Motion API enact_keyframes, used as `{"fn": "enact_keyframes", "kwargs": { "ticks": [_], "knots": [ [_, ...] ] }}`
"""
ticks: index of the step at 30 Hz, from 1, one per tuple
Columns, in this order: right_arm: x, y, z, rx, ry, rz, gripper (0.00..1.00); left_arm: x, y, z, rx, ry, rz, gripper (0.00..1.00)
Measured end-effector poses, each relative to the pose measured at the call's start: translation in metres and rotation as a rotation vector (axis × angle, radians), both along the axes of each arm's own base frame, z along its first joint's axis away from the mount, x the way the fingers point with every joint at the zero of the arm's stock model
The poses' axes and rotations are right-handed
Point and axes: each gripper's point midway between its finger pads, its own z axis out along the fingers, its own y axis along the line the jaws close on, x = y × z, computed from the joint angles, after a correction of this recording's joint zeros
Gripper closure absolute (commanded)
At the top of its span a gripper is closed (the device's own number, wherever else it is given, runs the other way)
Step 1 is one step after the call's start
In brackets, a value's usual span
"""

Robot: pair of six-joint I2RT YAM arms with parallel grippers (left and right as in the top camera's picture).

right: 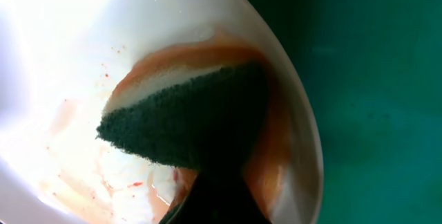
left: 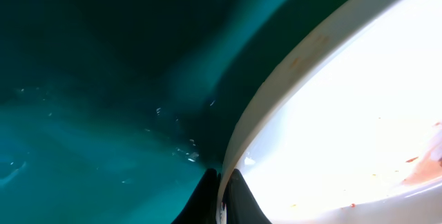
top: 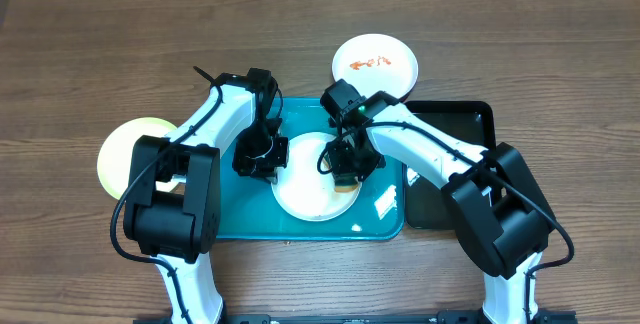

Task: Clean dirty plates on tray and stack at the side
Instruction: 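Scrub the white plate surface with the sponge in the right gripper, then return the sponge with the right gripper to the black tray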

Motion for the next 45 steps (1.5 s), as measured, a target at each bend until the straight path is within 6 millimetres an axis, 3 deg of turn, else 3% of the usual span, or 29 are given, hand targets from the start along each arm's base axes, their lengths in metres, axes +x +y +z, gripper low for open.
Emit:
{"fn": "enact_keyframes", "kwargs": {
  "ticks": [6, 14, 19, 30, 36, 39, 43, 45],
  "knots": [
    [-0.007, 0.028, 0.003, 0.131, 0.017, 0.031, 0.96, -0.002, 0.007, 0.0, 0.037, 0.006, -0.003, 0.96],
    [-0.061, 0.063, 0.006, 0.185, 0.128, 0.15, 0.96, -0.002, 0.008, 0.0, 0.041, 0.008, -0.005, 0.96],
    [-0.074, 0.058, 0.003, 0.129, 0.147, 0.17, 0.96, -0.004, 0.007, 0.0, 0.039, 0.012, -0.006, 0.96],
    [-0.042, 0.037, -0.001, -0.005, -0.001, 0.117, 0.96, -0.001, 0.002, -0.001, 0.02, 0.005, 0.023, 0.96],
    [-0.018, 0.012, 0.008, -0.067, -0.057, 0.048, 0.96, -0.001, 0.002, 0.0, 0.024, 0.008, 0.039, 0.96],
    [0.002, -0.002, 0.031, -0.063, -0.128, -0.007, 0.96, -0.001, 0.003, 0.0, 0.032, 0.007, 0.045, 0.96],
    [0.019, -0.031, 0.088, -0.018, -0.224, -0.101, 0.96, -0.001, 0.006, 0.0, 0.049, 0.007, 0.045, 0.96],
    [0.023, -0.047, 0.105, -0.014, -0.246, -0.15, 0.96, 0.0, 0.01, 0.002, 0.07, -0.003, 0.047, 0.96]
  ]
}}
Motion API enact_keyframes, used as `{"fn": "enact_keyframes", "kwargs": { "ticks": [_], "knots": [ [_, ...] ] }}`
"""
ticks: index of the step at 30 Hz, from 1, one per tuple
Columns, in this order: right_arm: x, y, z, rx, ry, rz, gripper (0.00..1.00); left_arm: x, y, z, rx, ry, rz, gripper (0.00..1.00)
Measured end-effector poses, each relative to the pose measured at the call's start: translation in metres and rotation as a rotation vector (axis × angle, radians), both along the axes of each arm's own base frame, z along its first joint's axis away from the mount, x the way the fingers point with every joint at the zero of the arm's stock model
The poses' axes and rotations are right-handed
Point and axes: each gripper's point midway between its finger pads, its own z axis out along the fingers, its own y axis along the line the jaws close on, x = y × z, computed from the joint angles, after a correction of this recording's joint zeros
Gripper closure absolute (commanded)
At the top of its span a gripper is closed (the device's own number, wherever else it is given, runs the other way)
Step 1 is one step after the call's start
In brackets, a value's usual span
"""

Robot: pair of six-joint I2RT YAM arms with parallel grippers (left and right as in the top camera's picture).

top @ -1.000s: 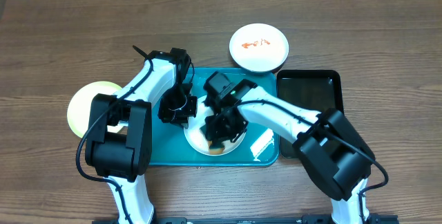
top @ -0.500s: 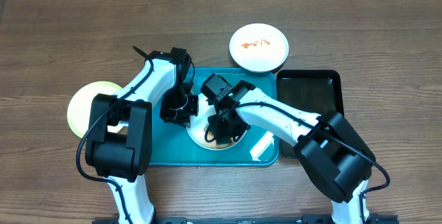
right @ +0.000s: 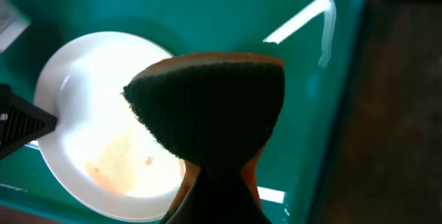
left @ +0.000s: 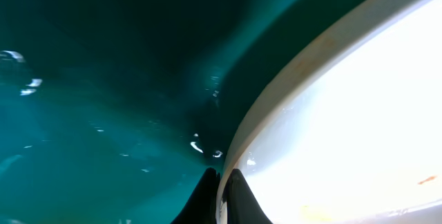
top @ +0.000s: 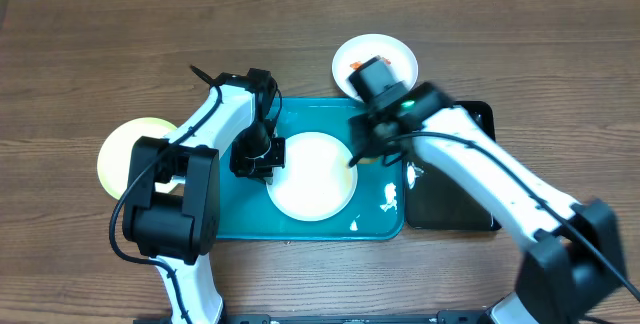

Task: Clean dirty plates on tray and stack at the side
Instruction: 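Return the sponge with the right gripper to the black tray, then carry the white plate left with the left gripper onto the yellow plate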

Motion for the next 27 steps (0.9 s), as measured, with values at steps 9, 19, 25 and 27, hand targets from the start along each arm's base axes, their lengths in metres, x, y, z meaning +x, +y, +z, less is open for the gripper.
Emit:
{"fn": "enact_keyframes", "kwargs": {
  "ticks": [9, 19, 25, 27],
  "knots": [
    [0.009, -0.111, -0.01, -0.07, 0.133, -0.296, 0.96, 0.032, 0.045, 0.077, 0.269, -0.345, 0.055, 0.96],
    [-0.013, -0.142, -0.039, -0.109, 0.228, -0.355, 0.96, 0.045, 0.045, 0.162, 0.556, -0.715, -0.026, 0.96],
    [-0.015, -0.142, -0.043, -0.112, 0.232, -0.35, 0.96, 0.047, 0.03, 0.195, 0.763, -0.876, -0.138, 0.96],
    [-0.015, -0.142, -0.043, -0.112, 0.233, -0.349, 0.96, 0.047, 0.023, 0.202, 0.798, -0.914, -0.169, 0.96]
  ]
}}
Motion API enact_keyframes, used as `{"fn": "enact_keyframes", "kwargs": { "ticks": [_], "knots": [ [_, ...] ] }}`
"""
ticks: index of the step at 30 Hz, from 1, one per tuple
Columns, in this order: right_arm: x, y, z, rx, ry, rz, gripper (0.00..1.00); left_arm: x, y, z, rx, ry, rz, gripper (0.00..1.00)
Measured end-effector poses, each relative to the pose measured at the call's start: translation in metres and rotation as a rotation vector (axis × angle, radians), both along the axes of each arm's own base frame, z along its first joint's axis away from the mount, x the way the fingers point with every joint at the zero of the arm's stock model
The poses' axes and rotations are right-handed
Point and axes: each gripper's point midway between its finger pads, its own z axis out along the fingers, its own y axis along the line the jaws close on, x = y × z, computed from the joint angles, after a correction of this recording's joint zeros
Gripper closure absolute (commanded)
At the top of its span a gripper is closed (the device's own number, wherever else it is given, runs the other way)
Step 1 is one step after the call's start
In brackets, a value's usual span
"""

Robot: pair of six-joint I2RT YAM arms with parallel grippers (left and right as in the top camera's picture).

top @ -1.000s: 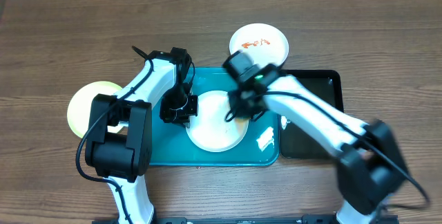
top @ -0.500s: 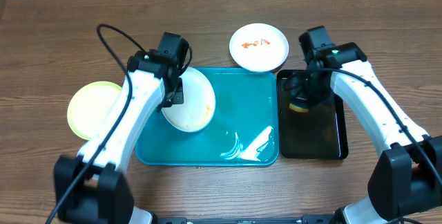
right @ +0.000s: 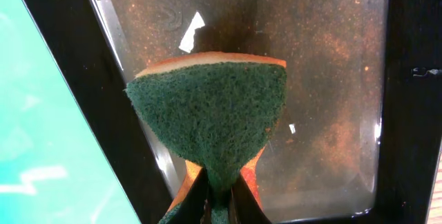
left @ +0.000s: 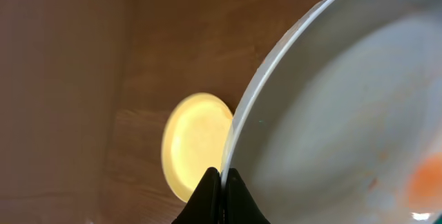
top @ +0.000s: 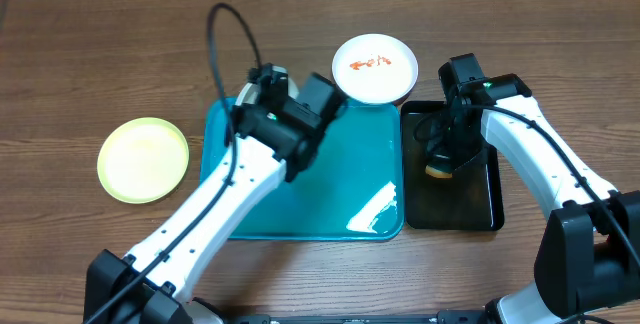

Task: Clean dirty plates on tray and stack at the side
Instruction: 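Carry the white plate left with the left gripper onto the yellow plate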

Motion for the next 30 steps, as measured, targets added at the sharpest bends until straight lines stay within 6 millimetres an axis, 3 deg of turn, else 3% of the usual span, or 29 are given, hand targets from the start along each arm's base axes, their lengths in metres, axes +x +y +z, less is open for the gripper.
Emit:
{"fn": "enact_keyframes", "kwargs": {
  "ticks": [7, 14, 30],
  "knots": [
    [0.0, 0.0, 0.0, 0.0, 0.0, 0.001, 0.96, -0.009, -0.041, 0.036, 0.181, -0.153, -0.13, 0.96],
    [0.0, 0.0, 0.0, 0.0, 0.001, 0.001, 0.96, -0.009, -0.039, 0.046, 0.234, -0.19, -0.124, 0.96],
    [0.0, 0.0, 0.0, 0.0, 0.001, 0.003, 0.96, -0.009, -0.038, 0.048, 0.24, -0.196, -0.122, 0.96]
  ]
}}
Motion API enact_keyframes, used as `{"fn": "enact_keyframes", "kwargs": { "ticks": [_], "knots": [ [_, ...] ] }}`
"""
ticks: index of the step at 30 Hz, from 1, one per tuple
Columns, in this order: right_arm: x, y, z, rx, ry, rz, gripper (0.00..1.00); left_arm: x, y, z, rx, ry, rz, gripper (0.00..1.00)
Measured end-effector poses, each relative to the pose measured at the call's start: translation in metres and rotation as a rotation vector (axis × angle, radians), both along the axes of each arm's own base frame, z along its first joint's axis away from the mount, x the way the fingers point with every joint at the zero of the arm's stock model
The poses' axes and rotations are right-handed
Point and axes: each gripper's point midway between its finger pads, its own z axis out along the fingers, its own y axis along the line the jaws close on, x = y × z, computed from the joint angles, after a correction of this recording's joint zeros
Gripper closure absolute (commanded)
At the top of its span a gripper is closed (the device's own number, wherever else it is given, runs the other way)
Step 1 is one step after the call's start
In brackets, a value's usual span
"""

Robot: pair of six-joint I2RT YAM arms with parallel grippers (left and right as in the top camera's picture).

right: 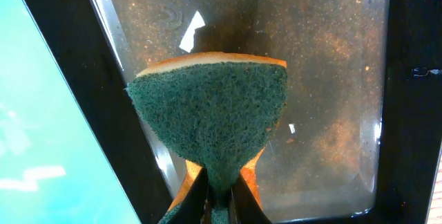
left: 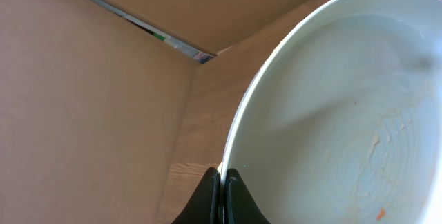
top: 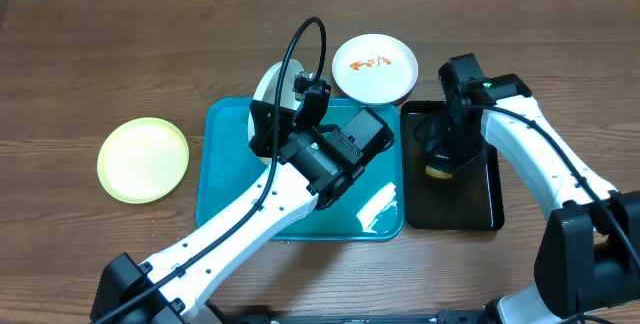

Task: Clean dirty plates on tray and stack at the side
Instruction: 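Carry the white plate left with the left gripper onto the yellow plate, then release the white plate on the yellow plate and raise the left gripper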

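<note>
My left gripper (left: 222, 174) is shut on the rim of a white plate (left: 331, 113), which shows only faint orange traces. In the overhead view that plate (top: 268, 82) is held up on edge over the far edge of the teal tray (top: 385, 219). My right gripper (right: 219, 175) is shut on a green and orange sponge (right: 207, 120) over the black tray (right: 324, 79). The sponge (top: 437, 170) hangs low in that black tray (top: 455, 209). A second white plate (top: 374, 67) with orange smears lies beyond the trays.
A yellow-green plate (top: 143, 159) lies on the wooden table at the left. Rusty water covers the black tray's bottom. A cardboard wall (left: 83, 99) stands behind the table. The left arm stretches diagonally across the teal tray.
The left arm has swung further over the teal tray and turned the held plate; its camera now faces the cardboard wall, not the yellow plate. The right gripper and sponge have not moved.
The sponge first lay on the white plate in the teal tray while my left gripper pinched the rim. Then the sponge was lifted off to the right. Then it hung over the black tray and the plate was off the teal tray. Now the plate is tilted higher.
</note>
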Motion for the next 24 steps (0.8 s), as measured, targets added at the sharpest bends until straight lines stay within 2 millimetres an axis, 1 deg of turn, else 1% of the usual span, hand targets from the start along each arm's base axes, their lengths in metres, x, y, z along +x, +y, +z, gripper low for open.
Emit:
{"fn": "enact_keyframes", "kwargs": {
  "ticks": [4, 6, 8, 9, 12, 15, 18, 19, 20, 22, 24],
  "knots": [
    [0.0, 0.0, 0.0, 0.0, 0.0, 0.0, 0.96, -0.001, 0.004, -0.001, 0.015, 0.015, 0.006, 0.96],
    [-0.001, 0.0, 0.0, -0.001, 0.003, 0.001, 0.96, -0.001, 0.017, -0.002, 0.023, 0.03, 0.042, 0.96],
    [-0.001, 0.0, 0.0, -0.001, 0.006, 0.0, 0.96, -0.001, 0.042, -0.01, 0.007, 0.083, 0.114, 0.96],
    [-0.001, 0.0, 0.0, -0.002, 0.005, 0.001, 0.96, -0.001, 0.058, -0.016, -0.015, 0.114, 0.164, 0.96],
    [-0.002, 0.0, 0.0, -0.001, 0.006, 0.001, 0.96, -0.005, 0.125, -0.036, -0.133, 0.188, 0.383, 0.96],
    [-0.001, 0.0, 0.0, -0.001, 0.006, 0.001, 0.96, -0.019, 0.185, -0.062, -0.333, 0.247, 0.604, 0.96],
    [-0.002, 0.0, 0.0, -0.001, 0.006, 0.001, 0.96, -0.032, 0.24, -0.086, -0.584, 0.238, 0.79, 0.96],
    [-0.002, 0.0, 0.0, -0.001, 0.006, 0.001, 0.96, -0.036, 0.255, -0.093, -0.671, 0.227, 0.831, 0.96],
    [-0.002, -0.001, 0.0, -0.002, 0.007, 0.001, 0.96, -0.036, 0.262, -0.097, -0.726, 0.214, 0.845, 0.96],
    [-0.002, -0.001, 0.0, -0.002, 0.009, 0.001, 0.96, -0.041, 0.288, -0.105, -0.893, 0.163, 0.888, 0.96],
    [-0.003, -0.001, 0.0, -0.003, 0.011, 0.002, 0.96, -0.041, 0.301, -0.11, -0.979, 0.127, 0.901, 0.96]
  ]
}}
